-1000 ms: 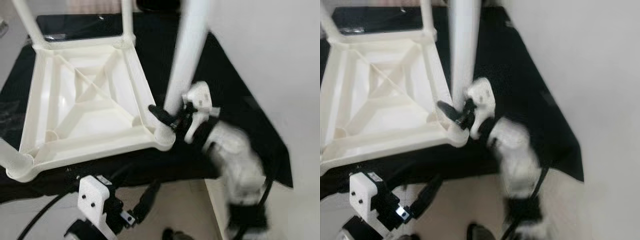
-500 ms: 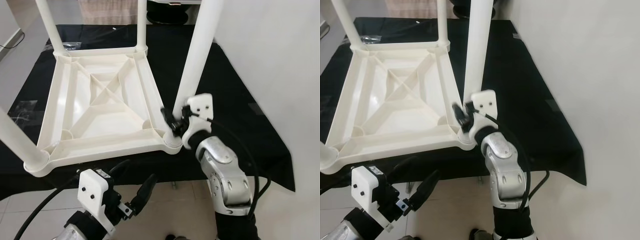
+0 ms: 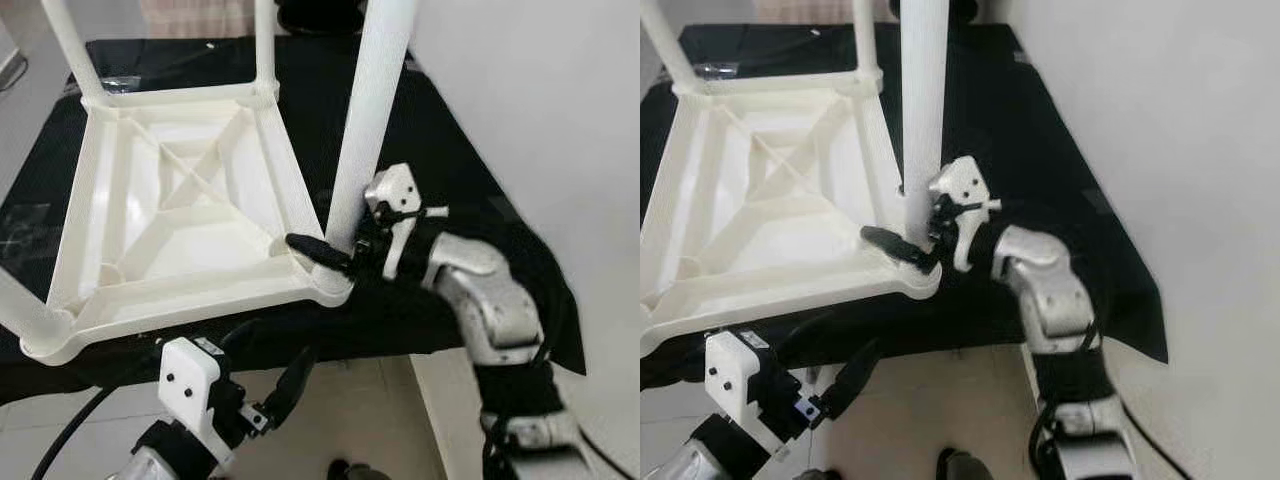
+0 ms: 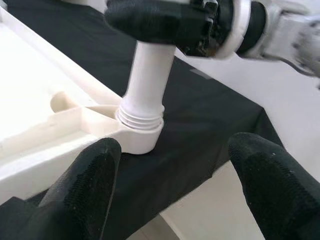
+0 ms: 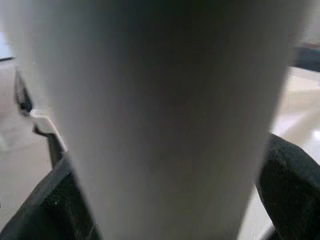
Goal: Building children table
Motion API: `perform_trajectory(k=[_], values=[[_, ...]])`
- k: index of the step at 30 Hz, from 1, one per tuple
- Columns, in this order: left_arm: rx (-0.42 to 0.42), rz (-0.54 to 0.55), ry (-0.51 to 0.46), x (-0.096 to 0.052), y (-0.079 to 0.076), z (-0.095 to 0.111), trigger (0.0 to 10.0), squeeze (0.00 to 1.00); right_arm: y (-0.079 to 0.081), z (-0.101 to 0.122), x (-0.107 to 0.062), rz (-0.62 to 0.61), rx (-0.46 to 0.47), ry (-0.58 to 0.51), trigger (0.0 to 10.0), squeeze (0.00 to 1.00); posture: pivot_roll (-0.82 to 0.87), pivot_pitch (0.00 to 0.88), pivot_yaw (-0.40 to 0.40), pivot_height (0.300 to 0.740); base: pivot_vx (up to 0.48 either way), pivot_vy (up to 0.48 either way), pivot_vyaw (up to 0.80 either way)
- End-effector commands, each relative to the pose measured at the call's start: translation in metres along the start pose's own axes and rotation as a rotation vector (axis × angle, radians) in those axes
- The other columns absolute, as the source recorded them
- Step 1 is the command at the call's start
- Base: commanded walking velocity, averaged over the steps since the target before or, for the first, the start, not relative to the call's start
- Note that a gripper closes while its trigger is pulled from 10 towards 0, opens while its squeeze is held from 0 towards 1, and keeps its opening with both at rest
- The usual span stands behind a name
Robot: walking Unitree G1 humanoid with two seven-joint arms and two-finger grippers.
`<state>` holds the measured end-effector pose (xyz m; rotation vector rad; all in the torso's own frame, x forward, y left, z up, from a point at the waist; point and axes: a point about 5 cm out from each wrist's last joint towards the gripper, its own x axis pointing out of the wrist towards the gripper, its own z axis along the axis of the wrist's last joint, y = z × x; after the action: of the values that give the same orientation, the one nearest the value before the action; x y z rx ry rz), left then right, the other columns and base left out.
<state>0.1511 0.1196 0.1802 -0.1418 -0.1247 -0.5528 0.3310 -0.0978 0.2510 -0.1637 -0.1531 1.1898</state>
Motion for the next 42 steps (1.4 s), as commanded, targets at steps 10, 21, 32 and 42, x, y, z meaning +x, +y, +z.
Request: perform_trajectory(k=[10,21,32,42], values=[[-0.005,0.007,0.023,-0.009,-0.006,0.001,10.0,0.0,-0.014,0.013,0.008,0.253,0.01,-0.037,0.0,0.0,0.12,0.267,-0.108,0.74,0.0,0.0,0.0],[-0.009,0.008,0.032,-0.009,-0.006,-0.001,10.0,0.0,-0.014,-0.003,-0.004,0.227,-0.004,-0.006,0.0,0.0,0.1,0.258,-0.104,0.74,0.0,0.0,0.0],[0.0,0.005,0.023,-0.003,0.007,-0.004,10.0,0.0,0.039,-0.062,-0.034,-0.95,0.15,0.201,0.0,0.0,0.02,0.221,-0.07,0.74,0.0,0.0,0.0],[0.008,0.004,0.014,0.003,0.011,-0.007,10.0,0.0,0.049,-0.055,0.003,-0.787,0.13,0.156,3.6,0.0,0.04,0.187,-0.079,0.74,0.0,0.0,0.0]])
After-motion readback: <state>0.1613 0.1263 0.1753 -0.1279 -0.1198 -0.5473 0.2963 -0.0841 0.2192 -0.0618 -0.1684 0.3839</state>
